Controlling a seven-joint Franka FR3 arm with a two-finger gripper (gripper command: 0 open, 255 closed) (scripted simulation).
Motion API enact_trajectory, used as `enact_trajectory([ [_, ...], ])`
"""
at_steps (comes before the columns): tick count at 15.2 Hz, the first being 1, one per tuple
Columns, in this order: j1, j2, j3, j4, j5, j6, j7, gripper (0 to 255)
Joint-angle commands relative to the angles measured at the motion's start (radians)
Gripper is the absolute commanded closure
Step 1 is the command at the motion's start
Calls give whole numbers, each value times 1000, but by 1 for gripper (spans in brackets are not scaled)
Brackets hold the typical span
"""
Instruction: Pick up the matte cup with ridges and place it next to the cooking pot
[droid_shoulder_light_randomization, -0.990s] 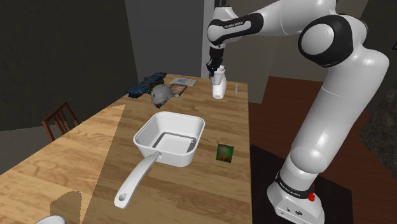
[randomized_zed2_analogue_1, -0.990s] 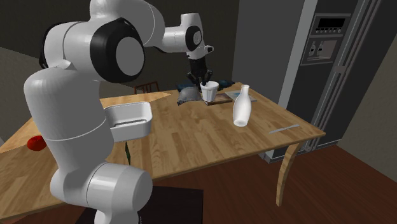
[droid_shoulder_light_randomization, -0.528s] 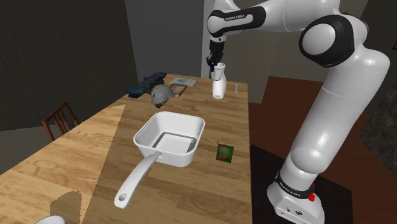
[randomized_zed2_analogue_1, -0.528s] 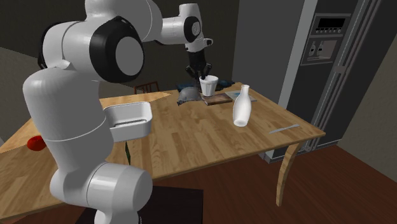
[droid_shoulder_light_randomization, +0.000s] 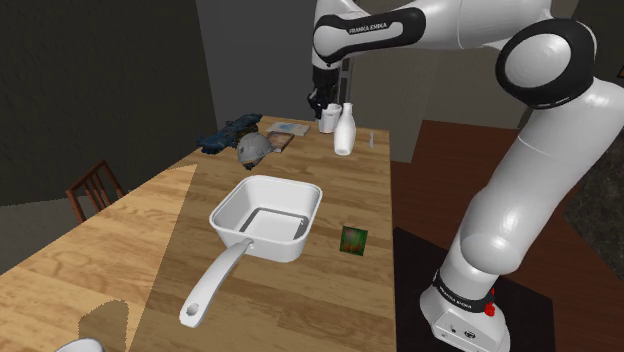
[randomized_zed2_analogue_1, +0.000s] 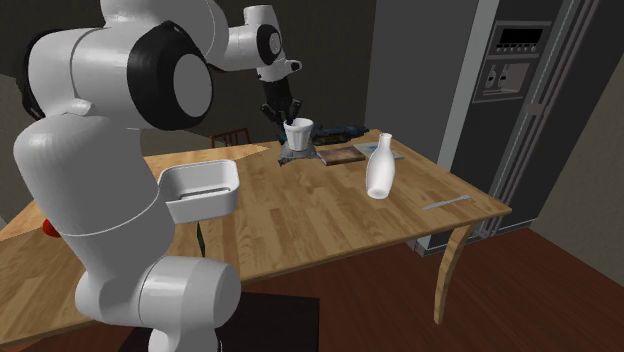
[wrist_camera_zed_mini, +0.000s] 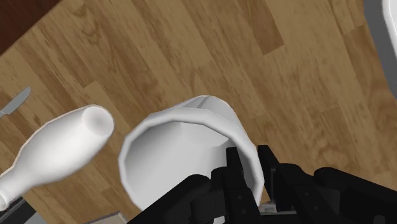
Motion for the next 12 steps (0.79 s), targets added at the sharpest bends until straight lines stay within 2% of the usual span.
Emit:
enact_trajectory([
  [1,22,-19,30,-16,-9,-9,55,255],
  [6,75,-34,103,-30,-20,-29,182,255],
  [12,73,-36,101,-112,-25,50,193,255],
])
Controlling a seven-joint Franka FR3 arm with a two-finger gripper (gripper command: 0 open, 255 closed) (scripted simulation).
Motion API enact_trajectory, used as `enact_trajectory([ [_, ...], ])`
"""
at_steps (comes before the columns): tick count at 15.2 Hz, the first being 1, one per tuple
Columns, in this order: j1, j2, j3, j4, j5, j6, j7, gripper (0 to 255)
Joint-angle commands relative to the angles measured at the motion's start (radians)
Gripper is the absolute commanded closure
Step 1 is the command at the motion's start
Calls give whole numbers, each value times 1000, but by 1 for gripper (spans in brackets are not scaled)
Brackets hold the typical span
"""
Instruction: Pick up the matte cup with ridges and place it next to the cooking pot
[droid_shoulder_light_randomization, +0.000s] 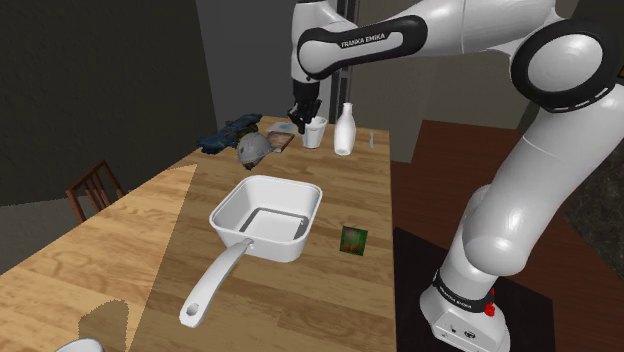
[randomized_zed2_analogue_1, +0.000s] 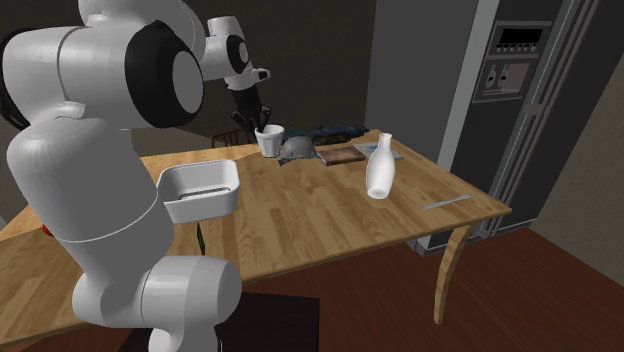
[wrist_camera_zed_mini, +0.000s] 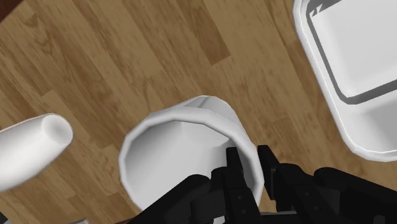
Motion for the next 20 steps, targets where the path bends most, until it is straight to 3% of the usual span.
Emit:
enact_trajectory([
  [1,-1,-1,-1,-28,-2,28,3,255],
  [20,-6,49,-6,-230,-24,278,42,255],
])
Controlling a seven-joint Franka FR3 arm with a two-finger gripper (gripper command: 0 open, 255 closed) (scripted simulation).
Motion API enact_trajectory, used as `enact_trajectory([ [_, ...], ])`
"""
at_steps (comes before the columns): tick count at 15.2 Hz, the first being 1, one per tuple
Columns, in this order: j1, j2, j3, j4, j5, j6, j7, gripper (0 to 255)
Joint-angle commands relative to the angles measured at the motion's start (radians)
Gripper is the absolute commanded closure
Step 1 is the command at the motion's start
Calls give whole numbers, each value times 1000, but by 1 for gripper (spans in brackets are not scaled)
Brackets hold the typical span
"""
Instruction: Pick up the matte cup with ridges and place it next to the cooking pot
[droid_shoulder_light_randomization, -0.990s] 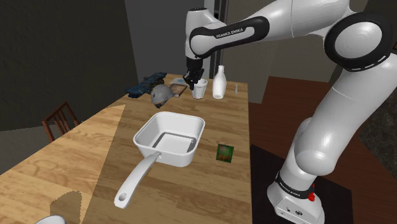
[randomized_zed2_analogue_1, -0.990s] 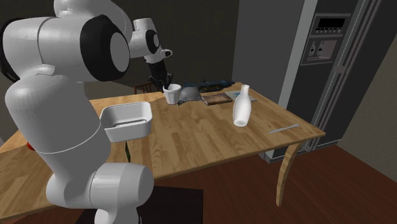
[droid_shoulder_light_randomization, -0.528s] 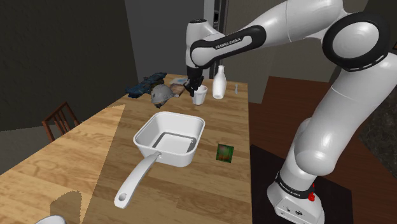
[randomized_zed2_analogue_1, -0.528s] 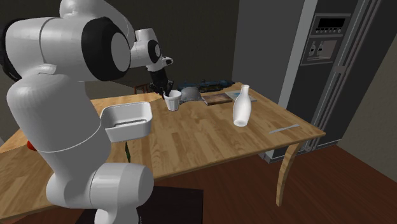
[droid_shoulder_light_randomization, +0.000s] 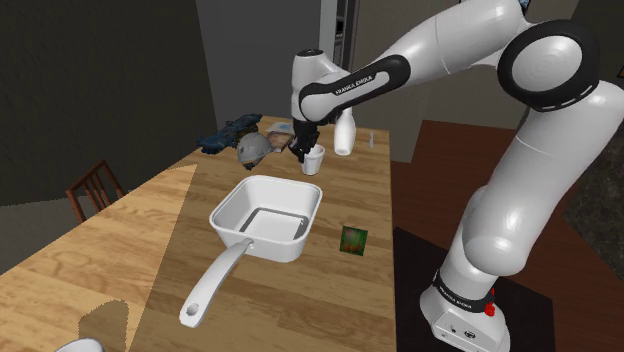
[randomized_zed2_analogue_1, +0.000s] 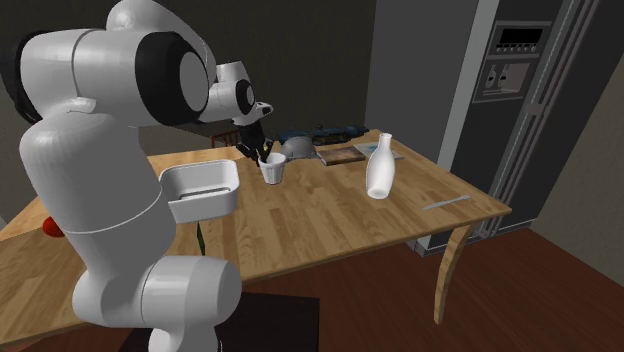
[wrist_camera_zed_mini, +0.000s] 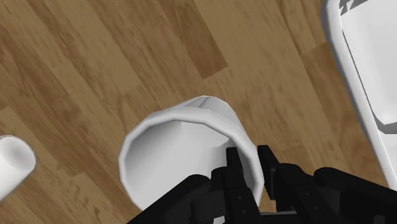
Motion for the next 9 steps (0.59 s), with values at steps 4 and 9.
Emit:
enact_trajectory([
  [4,-2,20,-1,-45,-8,65,12,255],
  [9,-4,50,-3,-81,-17,131,24,255],
])
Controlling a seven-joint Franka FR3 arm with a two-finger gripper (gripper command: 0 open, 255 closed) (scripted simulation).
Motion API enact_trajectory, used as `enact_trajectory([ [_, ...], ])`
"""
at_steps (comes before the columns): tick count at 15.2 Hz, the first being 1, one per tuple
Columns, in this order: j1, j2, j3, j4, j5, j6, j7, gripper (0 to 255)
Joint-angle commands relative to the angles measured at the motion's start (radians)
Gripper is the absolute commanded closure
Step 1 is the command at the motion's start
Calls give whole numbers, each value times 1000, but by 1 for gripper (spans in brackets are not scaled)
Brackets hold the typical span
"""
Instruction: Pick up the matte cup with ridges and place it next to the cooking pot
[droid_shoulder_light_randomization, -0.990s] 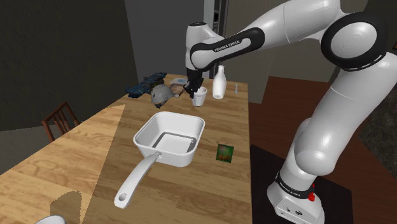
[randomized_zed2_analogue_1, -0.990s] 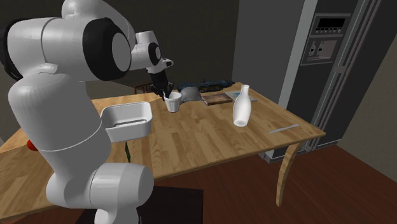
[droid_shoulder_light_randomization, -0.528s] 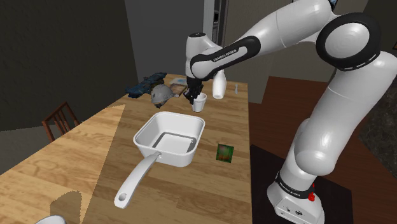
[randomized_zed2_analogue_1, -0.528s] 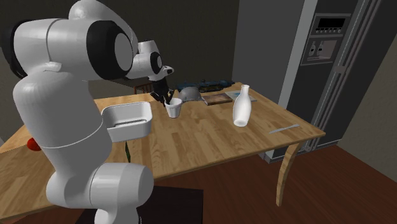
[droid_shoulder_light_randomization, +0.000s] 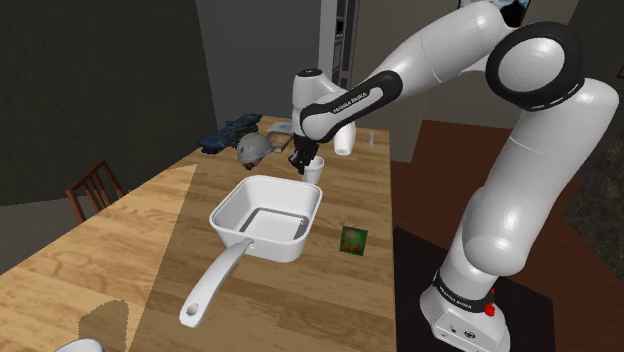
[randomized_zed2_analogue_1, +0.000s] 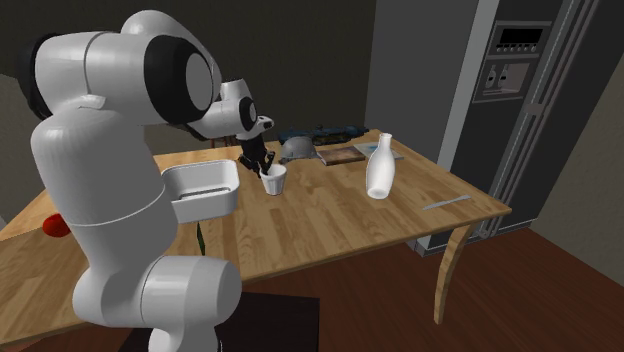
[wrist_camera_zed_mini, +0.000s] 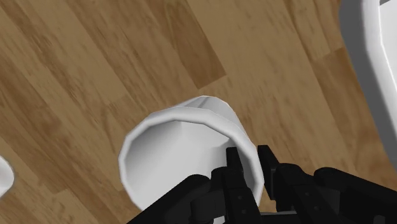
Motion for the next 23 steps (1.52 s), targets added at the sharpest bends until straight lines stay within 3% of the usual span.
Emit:
enact_trajectory([
  [1,0,12,0,-15,-4,27,6,255],
  [7,-3,56,-2,-49,-17,105,24,255],
  [14,-3,56,-2,-49,-17,105,24,255],
  [15,-3,56,-2,-49,-17,105,23,0],
  [20,-3,56,-2,-49,-17,105,24,0],
  [23,6,-15,6,-26,-5,10,16,0],
])
